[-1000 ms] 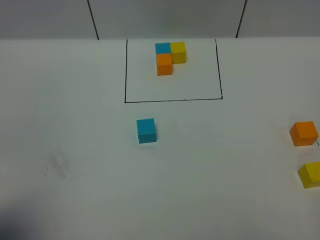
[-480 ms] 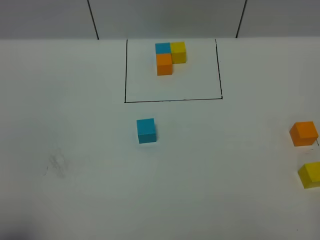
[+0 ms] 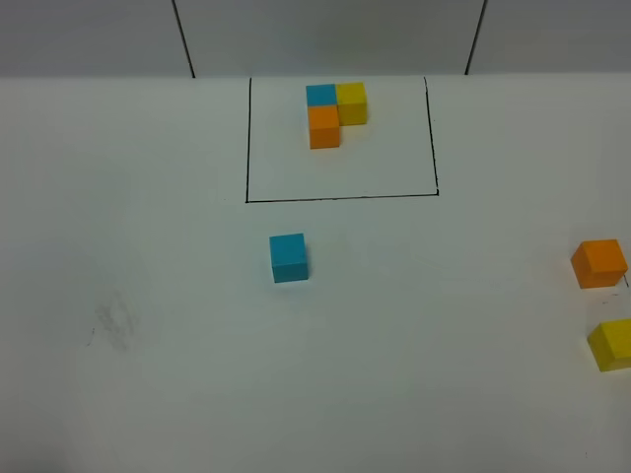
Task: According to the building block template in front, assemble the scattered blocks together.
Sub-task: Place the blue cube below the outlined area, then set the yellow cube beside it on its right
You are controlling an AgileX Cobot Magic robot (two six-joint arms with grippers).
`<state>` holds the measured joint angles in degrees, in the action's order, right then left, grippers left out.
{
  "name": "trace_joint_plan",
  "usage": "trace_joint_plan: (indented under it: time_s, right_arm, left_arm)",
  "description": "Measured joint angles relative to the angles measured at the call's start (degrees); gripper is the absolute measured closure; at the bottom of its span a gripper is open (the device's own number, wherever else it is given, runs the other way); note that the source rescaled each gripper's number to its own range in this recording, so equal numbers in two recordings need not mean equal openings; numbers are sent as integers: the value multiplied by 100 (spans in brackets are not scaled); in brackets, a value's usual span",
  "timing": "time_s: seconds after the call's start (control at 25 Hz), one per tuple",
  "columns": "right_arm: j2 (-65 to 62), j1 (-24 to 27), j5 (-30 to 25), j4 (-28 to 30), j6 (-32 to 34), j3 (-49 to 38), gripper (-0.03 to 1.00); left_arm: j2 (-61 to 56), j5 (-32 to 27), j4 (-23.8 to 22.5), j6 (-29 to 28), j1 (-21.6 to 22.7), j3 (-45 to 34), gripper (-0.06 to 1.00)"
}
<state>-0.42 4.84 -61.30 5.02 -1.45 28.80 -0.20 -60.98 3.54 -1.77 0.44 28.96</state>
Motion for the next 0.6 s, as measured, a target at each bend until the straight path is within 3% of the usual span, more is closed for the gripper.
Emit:
trace_joint_plan:
  time_s: [0.6]
  right_arm:
    - [0, 0, 0, 0, 0, 0, 97]
  left_arm:
    - [-13, 0, 24, 72, -110, 0, 94]
